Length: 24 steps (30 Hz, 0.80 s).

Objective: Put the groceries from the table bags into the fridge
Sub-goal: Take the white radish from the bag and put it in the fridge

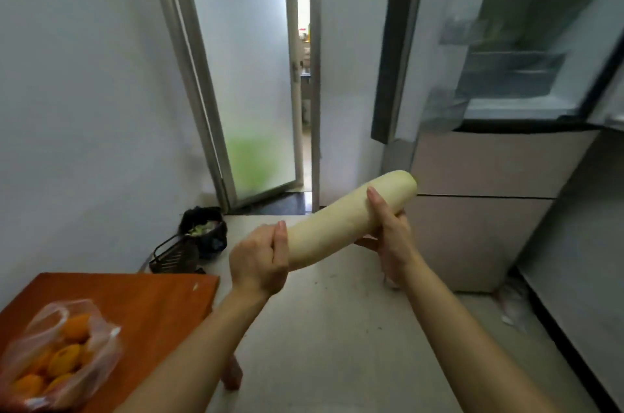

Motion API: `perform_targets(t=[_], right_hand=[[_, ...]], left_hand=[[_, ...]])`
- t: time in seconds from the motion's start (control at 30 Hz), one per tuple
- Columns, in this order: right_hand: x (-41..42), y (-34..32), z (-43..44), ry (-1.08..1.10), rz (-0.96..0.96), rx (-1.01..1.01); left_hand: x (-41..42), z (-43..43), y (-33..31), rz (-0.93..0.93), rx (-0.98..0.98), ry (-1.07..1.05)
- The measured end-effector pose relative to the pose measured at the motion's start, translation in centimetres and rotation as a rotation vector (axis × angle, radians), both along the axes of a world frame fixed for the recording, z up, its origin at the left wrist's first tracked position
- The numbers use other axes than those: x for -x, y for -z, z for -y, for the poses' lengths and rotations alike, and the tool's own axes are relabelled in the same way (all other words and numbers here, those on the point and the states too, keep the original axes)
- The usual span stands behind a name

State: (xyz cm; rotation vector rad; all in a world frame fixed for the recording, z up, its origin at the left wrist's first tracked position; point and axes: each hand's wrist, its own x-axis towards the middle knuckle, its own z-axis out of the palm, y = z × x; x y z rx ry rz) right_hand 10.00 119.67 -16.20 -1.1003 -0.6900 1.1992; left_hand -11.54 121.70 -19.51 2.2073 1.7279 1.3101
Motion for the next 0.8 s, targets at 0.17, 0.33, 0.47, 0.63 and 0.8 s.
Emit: perform_targets(t=[0.17, 0.33, 0.47, 0.63, 0.8], right_hand=[[-16.3, -1.4, 2.1, 0.170, 0.003, -0.014], [-27.8, -3.9, 2.3, 0.255, 0.056, -0.028], [-35.1, -5.1, -0.1, 0.318, 0.075, -0.043], [-43.7, -5.8, -5.6, 0.404, 0.143, -0.064], [-52.1, -7.7, -12.8, 0.468, 0.210, -0.072]], left_hand=[[-16.8, -1.8, -0.9, -0.020, -0.012, 0.150], [-28.9, -4.0, -2.9, 0.018, -0.027, 0.224], [-36.4, -8.4, -4.6, 0.013, -0.061, 0.315], [-45.5, -15.5, -6.8, -0.031, -0.207, 0.389], [-54.8, -25.1, -7.7, -0.019, -0.261, 0.433]])
